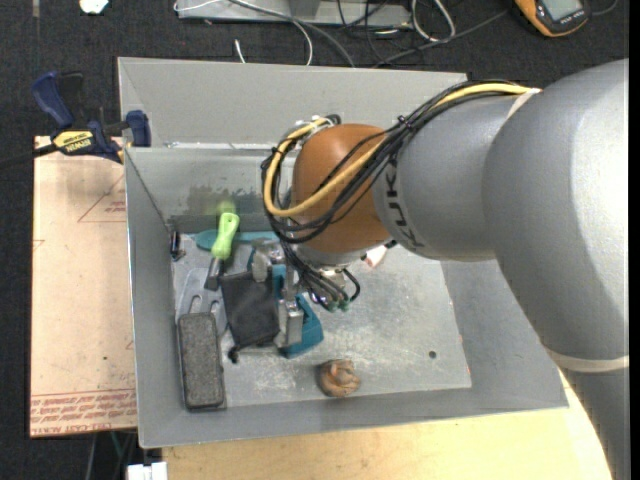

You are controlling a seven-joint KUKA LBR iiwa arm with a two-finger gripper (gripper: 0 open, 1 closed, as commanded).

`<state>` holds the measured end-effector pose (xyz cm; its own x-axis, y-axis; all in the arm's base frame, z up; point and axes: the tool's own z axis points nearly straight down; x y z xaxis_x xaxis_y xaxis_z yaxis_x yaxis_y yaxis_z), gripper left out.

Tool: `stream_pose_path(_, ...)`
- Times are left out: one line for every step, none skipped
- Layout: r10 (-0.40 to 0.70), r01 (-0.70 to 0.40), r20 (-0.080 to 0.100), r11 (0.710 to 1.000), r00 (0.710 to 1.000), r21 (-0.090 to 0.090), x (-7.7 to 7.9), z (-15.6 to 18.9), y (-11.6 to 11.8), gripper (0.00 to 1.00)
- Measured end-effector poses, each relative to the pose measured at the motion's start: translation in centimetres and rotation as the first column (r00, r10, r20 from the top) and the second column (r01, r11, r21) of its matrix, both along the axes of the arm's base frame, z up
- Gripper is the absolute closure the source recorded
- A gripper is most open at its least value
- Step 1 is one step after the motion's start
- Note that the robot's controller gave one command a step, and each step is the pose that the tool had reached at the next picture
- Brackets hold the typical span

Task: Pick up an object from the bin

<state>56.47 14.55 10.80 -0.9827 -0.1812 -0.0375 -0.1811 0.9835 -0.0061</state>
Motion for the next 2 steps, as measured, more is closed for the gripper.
stream_pose_path(0.022, -0.022, 0.015, 1.000, 1.000, 0.006, 4.4, -2.2, 0.9, 0.00)
stream_pose_path(0.090, -0.090, -0.002, 0.996, 0.996, -0.001, 0.2, -1.0, -1.1, 1.00)
